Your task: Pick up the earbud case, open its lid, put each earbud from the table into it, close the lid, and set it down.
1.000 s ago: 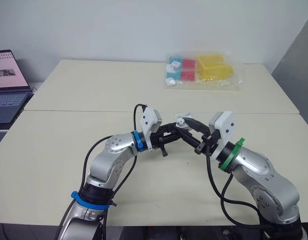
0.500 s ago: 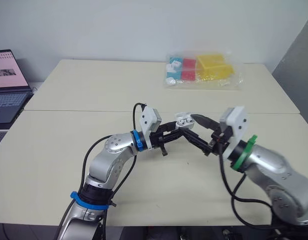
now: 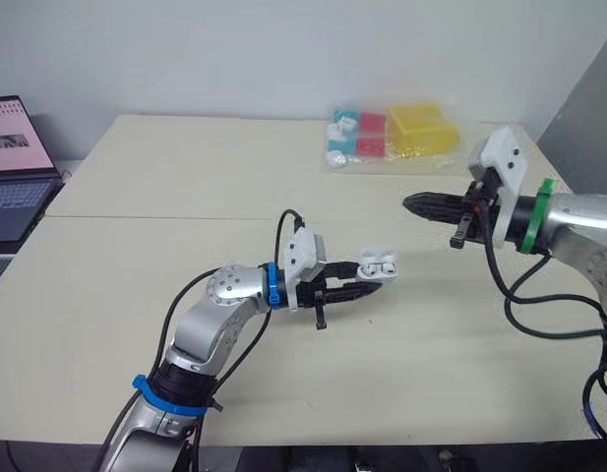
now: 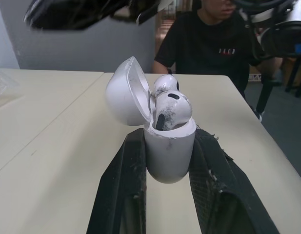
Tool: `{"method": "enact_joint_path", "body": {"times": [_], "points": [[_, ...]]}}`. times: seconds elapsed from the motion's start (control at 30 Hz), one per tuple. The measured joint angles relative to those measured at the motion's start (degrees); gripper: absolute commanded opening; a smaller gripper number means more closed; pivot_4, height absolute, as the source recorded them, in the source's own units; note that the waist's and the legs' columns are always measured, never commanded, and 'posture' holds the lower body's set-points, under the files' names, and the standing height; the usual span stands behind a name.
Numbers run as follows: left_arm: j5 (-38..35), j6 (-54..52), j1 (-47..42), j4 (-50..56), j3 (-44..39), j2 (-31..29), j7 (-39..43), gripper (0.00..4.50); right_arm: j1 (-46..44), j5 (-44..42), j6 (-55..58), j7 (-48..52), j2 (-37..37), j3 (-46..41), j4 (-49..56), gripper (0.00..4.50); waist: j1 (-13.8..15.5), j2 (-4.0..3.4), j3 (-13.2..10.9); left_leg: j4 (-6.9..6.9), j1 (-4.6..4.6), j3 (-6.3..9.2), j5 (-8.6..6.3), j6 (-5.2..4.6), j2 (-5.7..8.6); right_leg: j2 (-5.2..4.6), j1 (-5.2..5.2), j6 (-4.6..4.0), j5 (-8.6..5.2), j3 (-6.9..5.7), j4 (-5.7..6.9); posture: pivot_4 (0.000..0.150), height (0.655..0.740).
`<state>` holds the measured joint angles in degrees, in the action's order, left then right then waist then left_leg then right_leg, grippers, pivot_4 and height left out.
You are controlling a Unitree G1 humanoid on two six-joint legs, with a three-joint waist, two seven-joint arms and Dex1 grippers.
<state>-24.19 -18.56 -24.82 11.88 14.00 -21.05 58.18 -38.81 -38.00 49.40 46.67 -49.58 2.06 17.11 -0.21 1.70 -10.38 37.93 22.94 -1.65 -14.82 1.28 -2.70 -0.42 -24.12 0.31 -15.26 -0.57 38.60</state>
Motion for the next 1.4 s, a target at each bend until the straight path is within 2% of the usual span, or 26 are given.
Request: {"method": "enact_joint_path", "body": {"times": [0.13,0.27,0.53,0.93,1.17,1.4], "points": [[-0.03,-0.02,0.02,1.05,0.1,-0.04,-0.03,0.81,-0.71,0.93,-0.93,7.66,-0.47,3.37,-2.38,0.0,0.08,0.0,0.0,0.0,0.04,0.03,-0.02,-0.02,0.01,-0.04,-0.01,-0.01,0.01,0.02,-0.06,0.15,0.7378],[0.22,0.29,0.44,1.08,0.25,-0.39,0.06,0.81,-1.41,-1.6,0.31,13.66,-0.57,4.27,-0.16,0.0,0.06,0.0,0.0,0.01,0.02,0.06,-0.02,-0.04,-0.01,-0.05,0.0,-0.02,0.01,0.0,-0.05,0.15,0.7378],[0.7,0.42,0.52,1.1,0.37,-0.44,-0.42,0.81,-1.84,-6.38,4.2,17.45,-1.77,3.44,4.45,0.0,0.09,0.0,0.0,0.05,-0.03,0.08,-0.02,-0.04,0.0,-0.05,0.02,0.01,0.01,-0.02,0.04,0.15,0.7378],[0.77,0.31,0.45,0.83,0.14,-0.01,-1.27,0.81,2.95,-7.02,6.62,16.17,-3.19,3.16,7.96,0.0,0.09,0.0,0.0,0.06,-0.04,0.08,-0.02,-0.03,0.0,-0.03,0.02,0.01,0.01,-0.01,0.1,0.15,0.7378],[0.86,0.36,0.53,0.88,0.1,-0.23,-1.57,0.81,1.31,-21.21,14.74,12.49,-2.91,-5.48,11.16,0.0,0.09,0.0,0.0,0.07,-0.06,0.09,-0.02,-0.03,0.0,-0.04,0.04,0.01,0.01,-0.01,0.11,0.15,0.7378],[1.22,0.8,0.54,0.86,0.14,-0.08,-1.5,0.81,0.88,-13.0,10.91,3.12,1.86,-2.84,7.9,0.0,0.09,0.0,0.0,0.11,-0.07,0.06,-0.02,-0.03,0.01,-0.04,0.02,0.01,0.01,0.01,0.22,0.15,0.7378]]}}
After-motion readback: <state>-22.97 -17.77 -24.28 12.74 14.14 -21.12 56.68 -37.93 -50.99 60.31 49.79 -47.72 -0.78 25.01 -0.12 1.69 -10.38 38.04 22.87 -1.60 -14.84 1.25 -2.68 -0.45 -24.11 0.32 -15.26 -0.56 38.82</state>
